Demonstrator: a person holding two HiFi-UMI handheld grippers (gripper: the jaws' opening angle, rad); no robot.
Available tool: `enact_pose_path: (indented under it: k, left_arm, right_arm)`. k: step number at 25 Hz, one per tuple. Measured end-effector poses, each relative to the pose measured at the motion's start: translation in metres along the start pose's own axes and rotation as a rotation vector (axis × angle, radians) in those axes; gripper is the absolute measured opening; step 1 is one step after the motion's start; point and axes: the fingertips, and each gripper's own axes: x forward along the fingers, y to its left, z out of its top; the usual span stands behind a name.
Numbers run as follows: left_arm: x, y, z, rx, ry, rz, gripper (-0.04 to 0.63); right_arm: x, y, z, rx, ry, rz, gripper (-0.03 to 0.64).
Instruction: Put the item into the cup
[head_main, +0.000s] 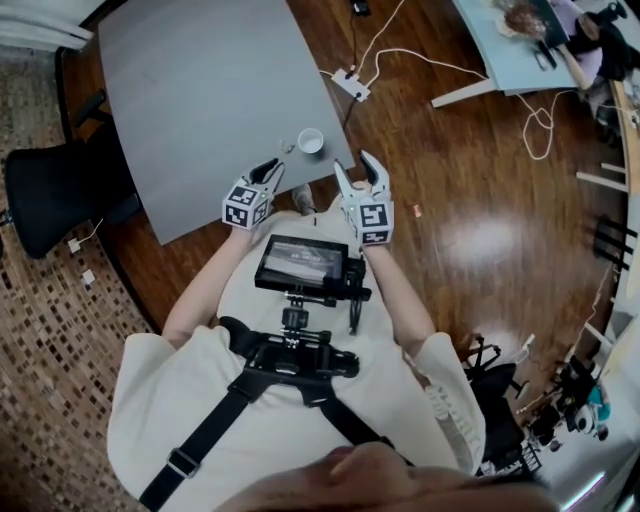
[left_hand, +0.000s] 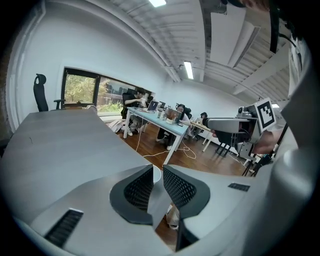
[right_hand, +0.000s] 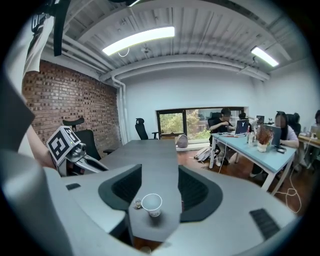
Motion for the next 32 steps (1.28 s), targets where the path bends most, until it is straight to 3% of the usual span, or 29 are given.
enact_pose_path:
  k: [12, 19, 32]
  left_arm:
    - [0.058, 0.021, -0.049, -0.006, 0.161, 0.086, 0.061]
    - [0.090, 0.046, -0.094, -0.025, 0.281, 0.149, 0.061]
    - [0.117, 0.079, -0.137, 0.069, 0.450, 0.183, 0.074]
  right_arm:
    - [0.022, -0.016, -0.022, -0.018, 0.061, 0.078, 0.244]
    - [0.025, -0.016, -0.015, -0.056, 0.069, 0.098, 0.244]
    - [0.021, -0.019, -0.018, -0.058, 0.103, 0.083, 0.244]
